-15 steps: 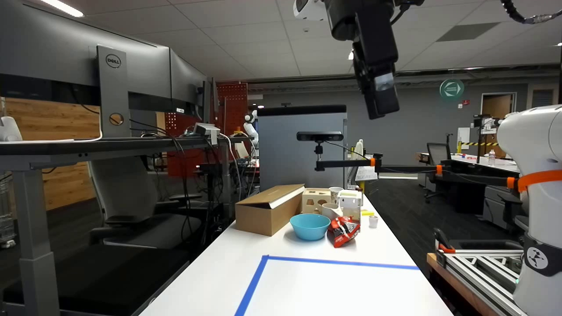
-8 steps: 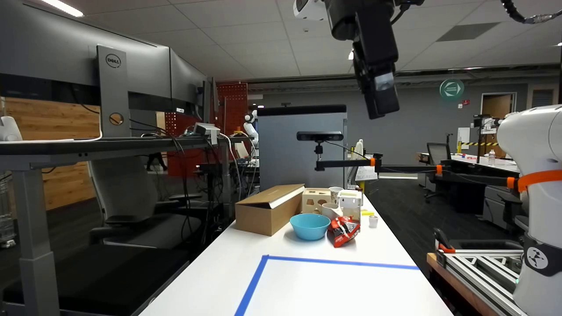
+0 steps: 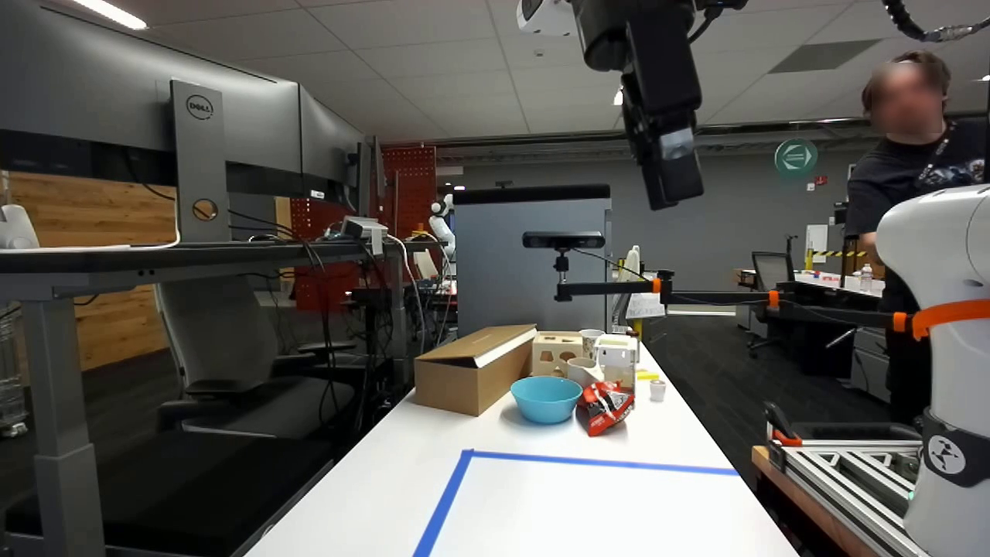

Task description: Shift the sharpie to the table

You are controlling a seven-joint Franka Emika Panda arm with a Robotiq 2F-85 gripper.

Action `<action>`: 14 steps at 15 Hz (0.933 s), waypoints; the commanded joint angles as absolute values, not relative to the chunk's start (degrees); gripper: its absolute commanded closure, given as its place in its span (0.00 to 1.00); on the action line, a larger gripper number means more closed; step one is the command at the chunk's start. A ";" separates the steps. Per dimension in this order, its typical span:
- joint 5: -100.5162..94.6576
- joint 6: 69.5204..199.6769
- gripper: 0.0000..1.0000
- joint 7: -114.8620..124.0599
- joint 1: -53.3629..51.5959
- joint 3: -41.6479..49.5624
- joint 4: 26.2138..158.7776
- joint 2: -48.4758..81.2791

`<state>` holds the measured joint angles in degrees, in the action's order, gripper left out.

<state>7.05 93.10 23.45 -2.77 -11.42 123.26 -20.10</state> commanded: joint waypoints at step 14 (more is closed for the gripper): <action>8.17 115.12 0.00 40.03 -1.71 -10.43 149.17 -22.25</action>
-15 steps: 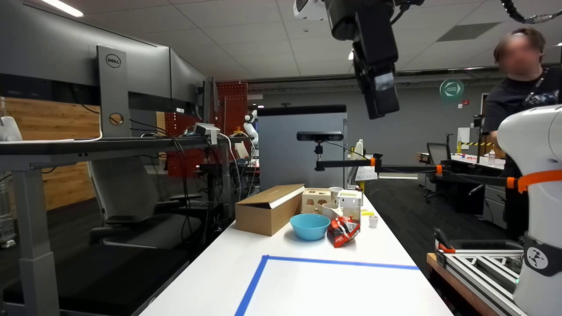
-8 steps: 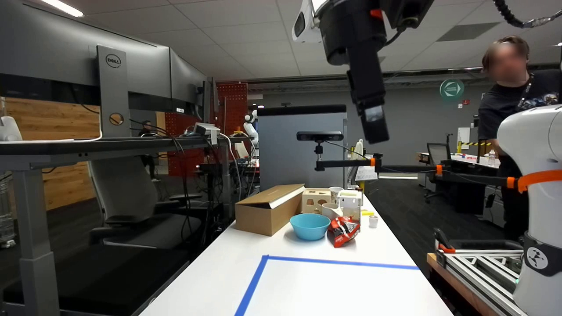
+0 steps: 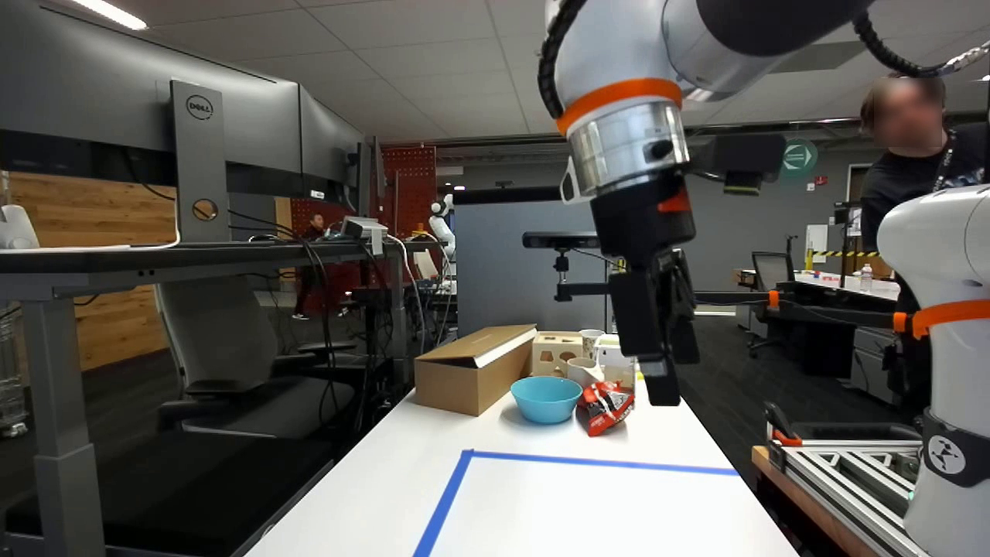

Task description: Shift the sharpie to the table

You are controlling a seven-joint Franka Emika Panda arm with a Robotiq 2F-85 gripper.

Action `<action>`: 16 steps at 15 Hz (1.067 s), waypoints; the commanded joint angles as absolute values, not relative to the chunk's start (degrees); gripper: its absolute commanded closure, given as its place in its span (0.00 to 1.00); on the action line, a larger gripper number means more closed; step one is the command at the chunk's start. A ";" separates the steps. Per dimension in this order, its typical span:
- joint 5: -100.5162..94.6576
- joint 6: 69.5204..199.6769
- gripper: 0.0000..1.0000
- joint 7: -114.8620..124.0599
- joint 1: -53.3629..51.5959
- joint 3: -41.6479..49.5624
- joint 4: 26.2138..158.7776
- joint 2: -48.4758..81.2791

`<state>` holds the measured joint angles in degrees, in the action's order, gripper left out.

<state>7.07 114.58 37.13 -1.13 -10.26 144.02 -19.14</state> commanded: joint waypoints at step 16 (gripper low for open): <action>17.81 116.63 0.00 42.34 -2.77 -8.93 153.95 -16.73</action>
